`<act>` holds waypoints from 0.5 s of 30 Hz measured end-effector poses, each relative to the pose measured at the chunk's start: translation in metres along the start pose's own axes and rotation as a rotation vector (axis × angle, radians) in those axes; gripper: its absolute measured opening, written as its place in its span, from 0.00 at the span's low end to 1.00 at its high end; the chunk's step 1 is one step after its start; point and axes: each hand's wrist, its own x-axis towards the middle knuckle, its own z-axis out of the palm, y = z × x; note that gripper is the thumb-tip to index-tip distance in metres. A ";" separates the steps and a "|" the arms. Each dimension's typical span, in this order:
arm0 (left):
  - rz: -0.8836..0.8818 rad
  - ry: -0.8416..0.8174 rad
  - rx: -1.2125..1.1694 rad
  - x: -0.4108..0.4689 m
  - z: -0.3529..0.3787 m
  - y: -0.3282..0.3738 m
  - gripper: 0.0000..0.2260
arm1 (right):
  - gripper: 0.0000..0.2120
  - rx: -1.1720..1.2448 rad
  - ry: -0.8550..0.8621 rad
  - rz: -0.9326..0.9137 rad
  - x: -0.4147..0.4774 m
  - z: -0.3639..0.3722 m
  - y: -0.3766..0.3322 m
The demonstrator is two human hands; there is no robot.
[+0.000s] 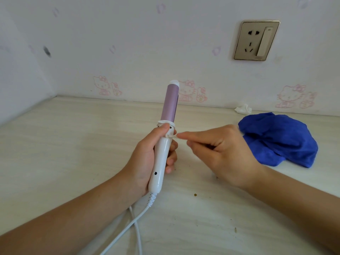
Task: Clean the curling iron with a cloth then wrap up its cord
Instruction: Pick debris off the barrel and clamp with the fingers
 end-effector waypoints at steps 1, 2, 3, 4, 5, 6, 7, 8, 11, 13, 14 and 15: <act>-0.002 0.010 0.005 0.000 0.000 0.000 0.15 | 0.19 -0.001 -0.049 -0.028 -0.001 0.000 -0.002; -0.005 0.021 0.010 0.000 0.001 0.000 0.16 | 0.20 -0.007 -0.098 -0.060 -0.002 0.002 -0.006; -0.009 0.028 0.015 0.000 0.001 0.000 0.17 | 0.20 -0.014 -0.121 -0.084 -0.003 0.003 -0.009; -0.011 0.029 0.020 0.000 0.002 0.000 0.18 | 0.20 -0.012 -0.115 -0.092 -0.003 0.003 -0.010; -0.012 0.025 0.025 0.000 0.002 0.000 0.19 | 0.20 -0.002 -0.099 -0.082 -0.002 0.002 -0.010; -0.012 0.021 0.027 0.000 0.002 0.000 0.19 | 0.19 0.012 -0.094 -0.066 -0.002 0.001 -0.009; -0.016 0.023 0.028 0.000 0.002 0.000 0.19 | 0.19 0.025 -0.109 -0.058 -0.003 0.002 -0.009; -0.023 0.031 0.028 0.000 0.002 0.000 0.19 | 0.19 0.032 -0.146 -0.060 -0.005 0.003 -0.010; -0.043 0.043 0.008 0.000 0.001 0.000 0.18 | 0.18 -0.001 -0.202 -0.073 -0.009 0.007 -0.017; -0.050 0.037 -0.008 0.000 0.001 0.000 0.19 | 0.18 -0.025 -0.152 -0.048 -0.006 0.005 -0.016; -0.049 0.037 -0.015 0.000 0.000 0.001 0.18 | 0.18 -0.018 -0.154 -0.036 -0.006 0.005 -0.015; -0.045 0.042 -0.024 0.000 0.000 0.001 0.19 | 0.19 -0.004 -0.186 -0.042 -0.007 0.005 -0.017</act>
